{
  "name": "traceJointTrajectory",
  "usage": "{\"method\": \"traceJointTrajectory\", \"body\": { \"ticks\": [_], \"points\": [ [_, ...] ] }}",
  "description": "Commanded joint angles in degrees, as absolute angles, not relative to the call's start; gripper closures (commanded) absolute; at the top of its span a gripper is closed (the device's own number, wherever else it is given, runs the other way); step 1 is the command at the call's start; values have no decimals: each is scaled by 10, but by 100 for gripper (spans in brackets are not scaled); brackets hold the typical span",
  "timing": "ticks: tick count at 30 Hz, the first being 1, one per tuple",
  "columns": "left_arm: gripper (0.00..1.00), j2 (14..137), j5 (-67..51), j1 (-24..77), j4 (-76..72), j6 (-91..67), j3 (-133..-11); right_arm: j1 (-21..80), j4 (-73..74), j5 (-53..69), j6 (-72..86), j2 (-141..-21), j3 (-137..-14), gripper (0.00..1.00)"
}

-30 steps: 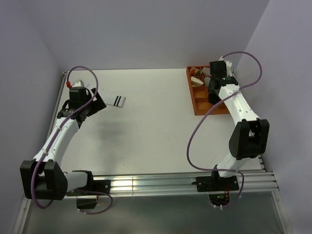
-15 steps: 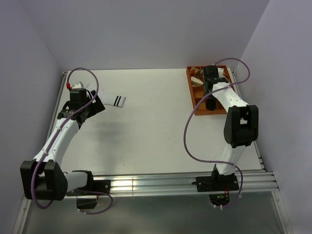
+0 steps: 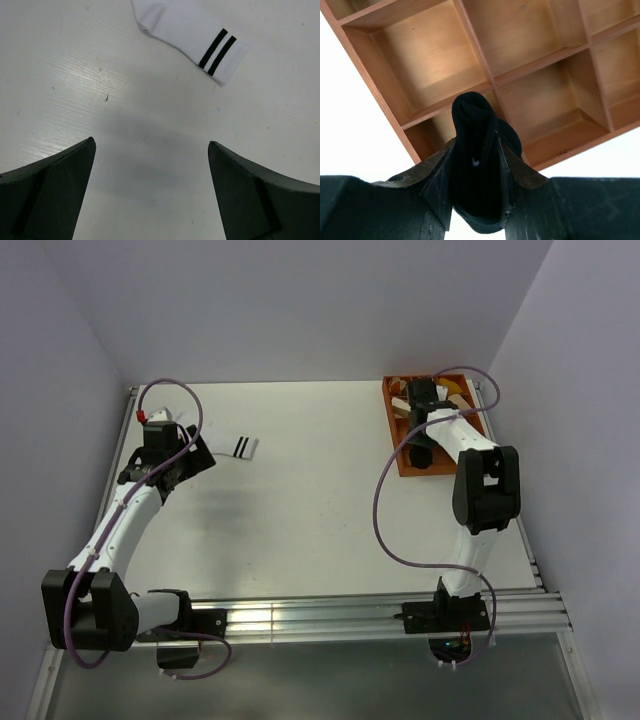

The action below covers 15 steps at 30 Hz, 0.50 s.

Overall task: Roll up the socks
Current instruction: Place the sock in the storage box.

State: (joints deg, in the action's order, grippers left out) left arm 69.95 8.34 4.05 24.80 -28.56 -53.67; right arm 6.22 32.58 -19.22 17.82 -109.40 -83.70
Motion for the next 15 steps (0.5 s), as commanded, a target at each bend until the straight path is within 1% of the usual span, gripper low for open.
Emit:
{"method": "traceJointTrajectory", "body": {
  "ticks": [1, 10, 15],
  "points": [
    [1, 681, 76, 40, 242, -278, -534, 61, 319, -153, 224, -1110, -859, 100],
    [1, 679, 68, 40, 239, -278, -532, 28, 319, -106, 283, -1115, -828, 100],
    [1, 681, 67, 40, 238, -278, -531, 4, 319, -60, 322, -1119, -817, 100]
  ]
}}
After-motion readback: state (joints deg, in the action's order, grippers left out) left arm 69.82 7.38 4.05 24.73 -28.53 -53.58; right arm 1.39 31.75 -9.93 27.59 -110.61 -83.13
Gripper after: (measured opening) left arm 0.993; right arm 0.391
